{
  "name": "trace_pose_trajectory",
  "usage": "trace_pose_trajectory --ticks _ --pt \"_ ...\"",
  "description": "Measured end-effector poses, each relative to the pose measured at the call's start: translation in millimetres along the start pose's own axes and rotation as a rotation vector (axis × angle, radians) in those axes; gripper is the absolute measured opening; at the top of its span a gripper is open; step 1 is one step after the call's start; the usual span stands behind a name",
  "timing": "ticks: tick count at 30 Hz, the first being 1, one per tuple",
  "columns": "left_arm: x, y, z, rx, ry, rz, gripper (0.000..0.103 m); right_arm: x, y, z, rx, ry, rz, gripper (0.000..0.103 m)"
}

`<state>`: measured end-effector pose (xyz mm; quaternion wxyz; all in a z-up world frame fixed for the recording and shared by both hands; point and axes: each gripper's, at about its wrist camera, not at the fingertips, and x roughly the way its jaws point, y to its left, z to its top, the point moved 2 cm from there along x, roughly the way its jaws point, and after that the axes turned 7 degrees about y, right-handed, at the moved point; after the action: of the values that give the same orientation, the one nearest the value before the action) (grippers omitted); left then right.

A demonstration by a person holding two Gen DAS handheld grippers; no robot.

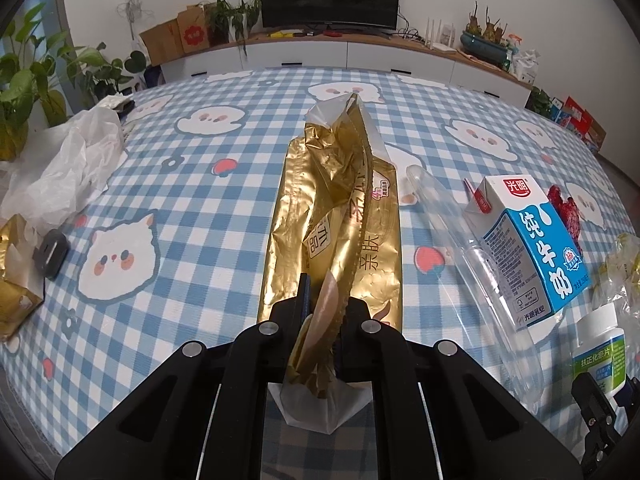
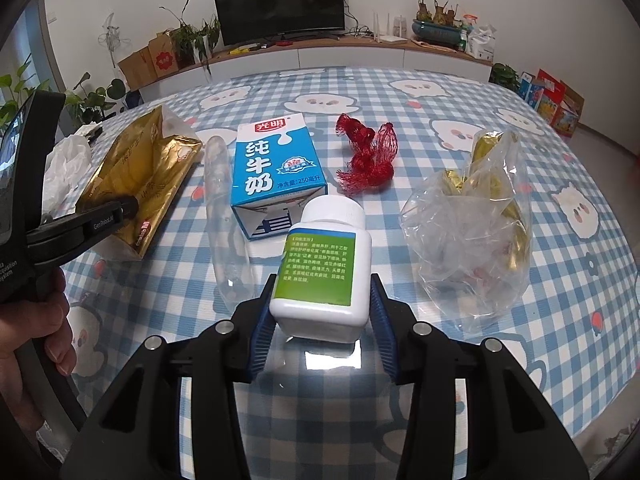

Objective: Collect trash
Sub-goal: 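Lift the gold bag and white bottle and carry both over the trash bin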

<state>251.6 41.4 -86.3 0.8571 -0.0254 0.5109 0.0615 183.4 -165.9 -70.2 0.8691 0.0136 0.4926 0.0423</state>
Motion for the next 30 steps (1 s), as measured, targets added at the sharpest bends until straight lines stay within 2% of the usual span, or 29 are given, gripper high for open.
trace_pose_trajectory --ticks 14,23,30 --pt "-36.2 11.8 -25.0 -0.021 -0.003 -0.031 0.008 -34.0 17.0 -3.9 -0.027 -0.036 0.016 0.041" --pt "-61.9 23.7 -65.5 -0.026 -0.002 -0.060 0.008 -49.3 26.0 -25.1 -0.034 -0.043 0.039 0.041" --pt "-83.1 37.4 -109.0 -0.047 0.016 -0.094 0.008 -65.8 30.3 -40.8 -0.042 -0.051 0.042 0.041"
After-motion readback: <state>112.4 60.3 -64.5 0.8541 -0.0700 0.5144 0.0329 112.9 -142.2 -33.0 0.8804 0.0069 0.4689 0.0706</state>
